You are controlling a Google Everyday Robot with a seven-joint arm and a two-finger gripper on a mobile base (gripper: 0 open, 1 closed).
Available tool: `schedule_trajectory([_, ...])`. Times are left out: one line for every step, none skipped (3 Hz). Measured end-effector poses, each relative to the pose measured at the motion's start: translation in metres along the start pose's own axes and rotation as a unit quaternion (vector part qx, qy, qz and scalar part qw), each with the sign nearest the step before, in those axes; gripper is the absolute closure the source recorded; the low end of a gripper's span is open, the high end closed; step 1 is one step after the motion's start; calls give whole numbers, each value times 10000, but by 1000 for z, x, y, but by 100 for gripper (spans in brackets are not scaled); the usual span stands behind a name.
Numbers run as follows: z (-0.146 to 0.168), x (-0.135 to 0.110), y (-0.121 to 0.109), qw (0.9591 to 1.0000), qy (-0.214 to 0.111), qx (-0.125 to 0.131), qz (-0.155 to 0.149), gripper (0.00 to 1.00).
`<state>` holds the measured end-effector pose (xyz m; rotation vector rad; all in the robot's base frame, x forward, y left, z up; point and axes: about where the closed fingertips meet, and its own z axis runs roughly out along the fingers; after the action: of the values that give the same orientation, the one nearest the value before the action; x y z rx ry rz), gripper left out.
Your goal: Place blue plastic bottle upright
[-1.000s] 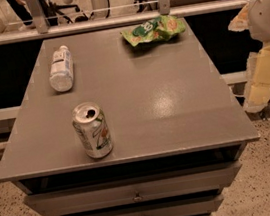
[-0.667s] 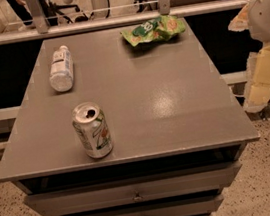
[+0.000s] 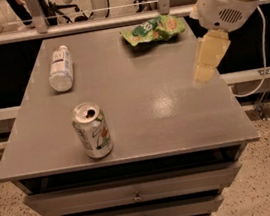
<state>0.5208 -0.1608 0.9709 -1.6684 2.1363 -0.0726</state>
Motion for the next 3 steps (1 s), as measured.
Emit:
schedule_trajectory([14,-41,-28,9997,-49,185,137,0])
schedule_trajectory([29,-111,-50,9970,-132,260,720,0])
schedule_trajectory([30,-107,-48,9964,-123,242,806,0])
